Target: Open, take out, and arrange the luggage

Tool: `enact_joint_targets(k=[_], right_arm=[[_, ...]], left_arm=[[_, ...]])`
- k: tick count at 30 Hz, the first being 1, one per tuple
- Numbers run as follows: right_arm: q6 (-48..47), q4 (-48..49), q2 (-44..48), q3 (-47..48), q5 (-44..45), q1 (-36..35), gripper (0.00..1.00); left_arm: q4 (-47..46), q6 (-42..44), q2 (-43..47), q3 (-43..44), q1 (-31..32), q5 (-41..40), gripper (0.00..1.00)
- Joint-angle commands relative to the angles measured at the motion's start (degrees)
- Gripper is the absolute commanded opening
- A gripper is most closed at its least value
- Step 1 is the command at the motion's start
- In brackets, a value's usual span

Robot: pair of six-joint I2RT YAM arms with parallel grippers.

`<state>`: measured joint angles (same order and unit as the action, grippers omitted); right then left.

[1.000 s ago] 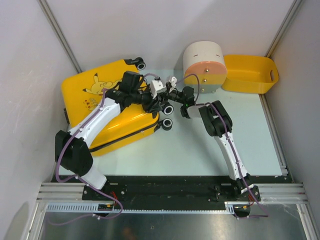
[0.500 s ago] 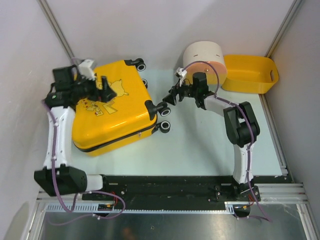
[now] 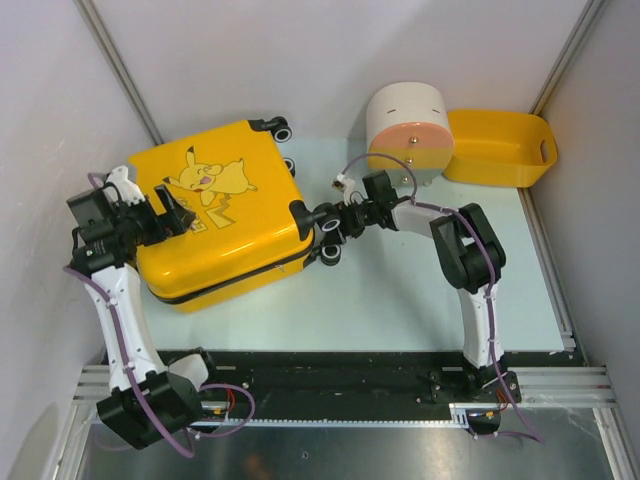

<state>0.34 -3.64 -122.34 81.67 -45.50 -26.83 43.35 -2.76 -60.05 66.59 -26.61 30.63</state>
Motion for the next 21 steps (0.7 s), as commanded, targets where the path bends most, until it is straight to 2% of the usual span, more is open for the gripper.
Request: enact_joint_targets(k=[1, 5, 6, 8, 12, 17, 21], right_arm=[[6.1, -2.1, -1.9, -2.4, -2.8, -1.4, 0.76], [8.3, -1.4, -1.7, -7.0, -7.0, -1.7, 0.66], [10.5, -0.3, -1.2, -8.9, -7.8, -1.8, 0.62], [12.4, 3.2, 1.0, -14.7, -10.0, -2.2, 0.59], [15.6, 12.2, 6.7, -24.7, -12.3, -3.9, 0.53], [12.6, 15.6, 15.8, -33.9, -13.8, -10.0, 0.49], [8.5, 13.2, 21.4, -35.1, -13.8, -11.6, 0.53]], left_arm=[[1.5, -5.1, 0.3, -6.5, -1.3, -5.4, 1.0], [-0.4, -4.7, -3.0, -7.9, -1.4, 0.6, 0.98], [-0.7, -4.4, -4.1, -7.8, -1.3, 4.3, 0.96], [-1.8, -3.4, -8.6, -7.4, -0.8, 5.9, 0.92], [-2.8, -1.1, -16.9, -4.7, 4.8, 5.8, 0.88], [-4.5, -0.3, -27.5, 5.1, 12.4, 3.9, 0.86], [-4.2, 2.1, -34.1, 14.6, 16.8, 2.9, 0.86]])
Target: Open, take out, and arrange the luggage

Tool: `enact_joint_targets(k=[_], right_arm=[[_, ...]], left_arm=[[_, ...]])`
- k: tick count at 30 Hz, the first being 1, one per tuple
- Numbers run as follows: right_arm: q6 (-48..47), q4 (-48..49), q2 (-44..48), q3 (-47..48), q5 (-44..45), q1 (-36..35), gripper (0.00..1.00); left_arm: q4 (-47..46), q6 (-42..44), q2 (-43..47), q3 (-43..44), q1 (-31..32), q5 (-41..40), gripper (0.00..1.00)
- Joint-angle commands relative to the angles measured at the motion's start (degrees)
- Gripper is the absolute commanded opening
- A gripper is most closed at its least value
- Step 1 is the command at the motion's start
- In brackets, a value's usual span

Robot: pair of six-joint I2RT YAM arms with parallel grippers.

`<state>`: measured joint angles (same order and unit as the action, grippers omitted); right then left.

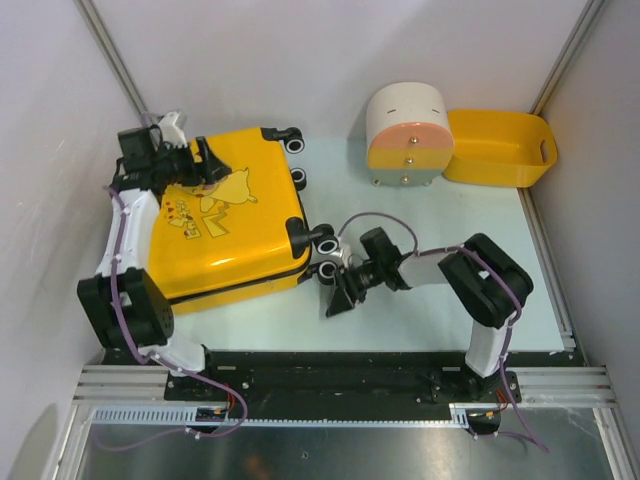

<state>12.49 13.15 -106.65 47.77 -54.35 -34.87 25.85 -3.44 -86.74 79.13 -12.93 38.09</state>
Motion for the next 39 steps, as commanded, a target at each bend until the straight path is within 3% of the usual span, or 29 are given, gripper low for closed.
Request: enact_joint_targets(k=[1, 4, 7, 8, 10, 11, 14, 21, 25, 32, 39], right_arm=[[-3.9, -3.7, 6.6, -1.1, -4.9, -1.4, 0.54], [-4.9, -4.6, 10.0, -0.7, -4.1, 4.9, 0.63], [-8.6, -8.7, 13.7, 1.0, -2.3, 8.6, 0.73], [-10.8, -9.8, 14.6, 1.6, -1.9, 9.9, 0.78], [-13.5, -12.8, 18.3, 3.4, 0.3, 10.3, 0.84], [-15.4, -13.1, 19.6, 3.9, 1.3, 10.3, 0.91], [-21.4, -15.1, 25.2, 5.6, 3.0, 10.2, 0.99], [-43.6, -19.3, 31.1, 12.1, 9.4, 5.6, 1.0], [-52.7, -22.0, 30.0, 16.2, 12.5, 1.5, 1.0], [-56.9, -25.6, 24.2, 22.1, 14.9, -3.2, 1.0], [-58.4, -25.6, 17.5, 25.2, 13.6, -3.9, 1.0]], left_arm=[[14.0, 3.0, -6.9, 3.9, 3.0, -4.8, 0.87], [16.3, 3.3, 0.1, 2.0, 1.8, -5.9, 0.93], [17.7, 0.3, 10.5, -5.4, -3.4, -6.1, 0.98], [18.6, -0.2, 12.6, -7.0, -7.9, -4.8, 0.99], [21.3, -0.4, 18.6, -11.6, -12.3, -3.7, 1.0], [22.2, -0.3, 20.4, -13.0, -15.3, -3.8, 1.0], [26.3, 0.3, 25.8, -15.5, -18.3, -6.3, 1.0], [33.8, -6.4, 31.8, -15.5, -23.4, -15.5, 1.0], [39.1, -9.3, 34.1, -15.9, -27.4, -15.5, 1.0], [48.5, -11.6, 40.9, -18.1, -30.1, -22.7, 1.0], [48.4, -13.3, 40.5, -19.0, -30.1, -15.2, 1.0]])
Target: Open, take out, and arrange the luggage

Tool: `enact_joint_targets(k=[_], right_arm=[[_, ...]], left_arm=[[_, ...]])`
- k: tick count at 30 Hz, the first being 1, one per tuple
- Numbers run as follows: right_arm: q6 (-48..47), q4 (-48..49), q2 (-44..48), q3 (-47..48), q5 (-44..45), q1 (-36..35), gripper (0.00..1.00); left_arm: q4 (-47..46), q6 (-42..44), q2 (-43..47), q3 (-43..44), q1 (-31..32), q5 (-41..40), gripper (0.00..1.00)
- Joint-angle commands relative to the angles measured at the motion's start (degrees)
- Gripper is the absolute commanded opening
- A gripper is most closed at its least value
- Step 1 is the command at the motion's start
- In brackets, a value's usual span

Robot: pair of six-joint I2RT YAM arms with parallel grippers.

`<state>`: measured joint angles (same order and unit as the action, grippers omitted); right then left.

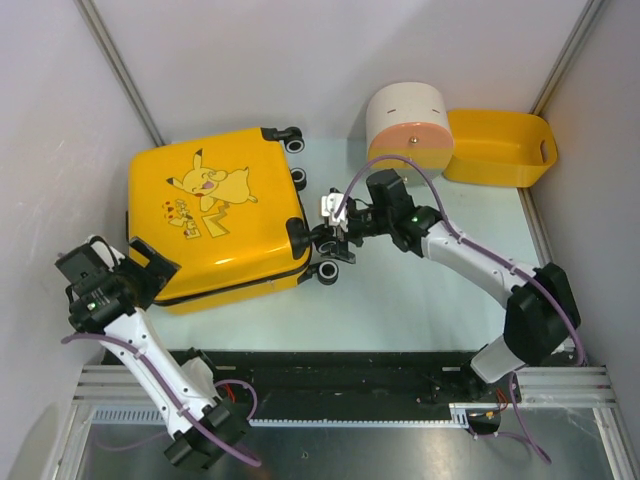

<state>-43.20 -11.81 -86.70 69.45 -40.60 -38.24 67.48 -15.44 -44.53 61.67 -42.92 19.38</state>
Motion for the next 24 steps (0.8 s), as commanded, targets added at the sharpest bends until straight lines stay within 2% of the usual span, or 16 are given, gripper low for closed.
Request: enact_joint_targets(k=[1, 5, 9, 11, 14, 15, 18, 21, 24], right_arm=[[-2.9, -0.9, -2.9, 3.9, -0.7, -0.6, 1.0], [-4.2, -3.3, -5.2, 5.6, -3.3, -0.9, 1.0], [-4.9, -4.6, -7.3, 6.7, -4.2, -1.2, 0.98], [-4.9, -8.0, -9.3, 8.4, -4.7, -1.3, 0.92], [-4.0, -12.3, -10.5, 9.1, -6.2, -1.5, 0.76], [-4.0, -13.3, -10.7, 9.1, -6.5, -1.7, 0.66], [-2.2, -17.2, -10.6, 9.0, -8.7, -2.0, 0.52], [0.0, -19.0, -9.5, 7.8, -10.6, -3.8, 0.49], [4.9, -16.8, -8.4, 5.8, -10.8, -7.8, 0.47]], left_arm=[[6.0, -1.3, -2.4, -1.6, -0.1, 4.3, 1.0], [1.5, 0.1, -6.6, -1.9, -0.1, 6.9, 1.0], [-1.8, 0.6, -6.9, -3.1, -0.1, 10.9, 1.0], [-4.3, 0.7, -6.6, -4.0, -0.1, 13.0, 1.0], [-7.3, 0.4, -6.4, -5.0, 0.3, 16.1, 0.99], [-8.2, 0.0, -6.8, -5.2, 1.2, 15.9, 0.97], [-12.9, -1.6, -8.5, -6.1, 3.4, 13.8, 0.95], [-18.4, -2.9, -11.4, -5.9, 6.0, 10.6, 0.95], [-23.4, -3.5, -16.7, -4.2, 8.5, 7.5, 0.95]])
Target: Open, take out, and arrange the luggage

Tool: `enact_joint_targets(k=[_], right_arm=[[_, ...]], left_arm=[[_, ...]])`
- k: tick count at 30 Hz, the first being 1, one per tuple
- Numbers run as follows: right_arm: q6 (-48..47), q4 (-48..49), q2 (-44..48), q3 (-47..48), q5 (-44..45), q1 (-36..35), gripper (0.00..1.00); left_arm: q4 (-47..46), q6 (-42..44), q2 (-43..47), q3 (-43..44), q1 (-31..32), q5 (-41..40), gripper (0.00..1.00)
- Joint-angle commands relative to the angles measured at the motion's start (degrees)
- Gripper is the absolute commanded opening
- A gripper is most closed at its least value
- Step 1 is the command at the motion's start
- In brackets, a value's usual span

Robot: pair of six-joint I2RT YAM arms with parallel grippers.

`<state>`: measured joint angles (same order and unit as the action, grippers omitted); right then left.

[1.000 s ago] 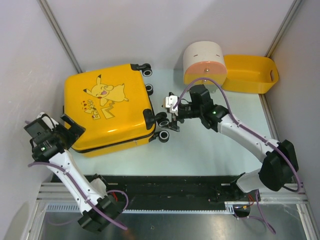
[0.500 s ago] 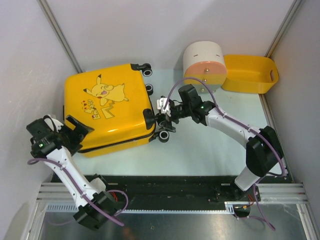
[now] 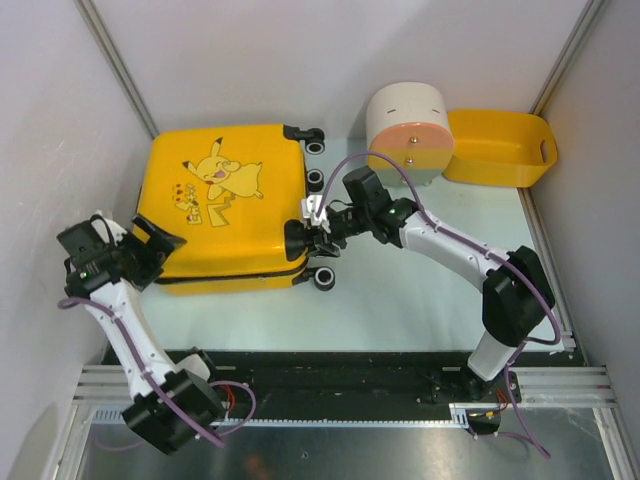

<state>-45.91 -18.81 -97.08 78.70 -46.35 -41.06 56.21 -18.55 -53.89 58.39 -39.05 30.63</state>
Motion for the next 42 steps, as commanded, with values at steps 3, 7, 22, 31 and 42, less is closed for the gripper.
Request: enact_joint_targets(k=[3, 7, 22, 31, 42], right_arm=[[15.0, -7.6, 1.5, -4.0, -5.9, -10.0, 0.48], [25.8, 0.3, 0.6, -4.7, -4.3, -18.3, 0.57], [41.4, 10.1, 8.1, -2.8, 4.8, -14.4, 0.8], [38.7, 9.1, 22.1, -21.4, 24.2, -6.1, 0.71], [44.4, 45.1, 26.2, -47.7, 23.1, -4.0, 0.69]], left_arm=[[-15.8, -0.2, -12.1, 3.1, 6.6, -7.2, 0.95], [-17.4, 1.6, -17.2, 9.5, 9.9, -10.2, 0.97], [-17.7, 9.2, -11.1, 15.3, 14.1, -7.6, 1.0], [-17.7, 10.8, -5.1, 15.3, 17.2, -7.1, 1.0], [-17.8, 8.5, -1.2, 11.5, 19.0, -1.6, 0.99]])
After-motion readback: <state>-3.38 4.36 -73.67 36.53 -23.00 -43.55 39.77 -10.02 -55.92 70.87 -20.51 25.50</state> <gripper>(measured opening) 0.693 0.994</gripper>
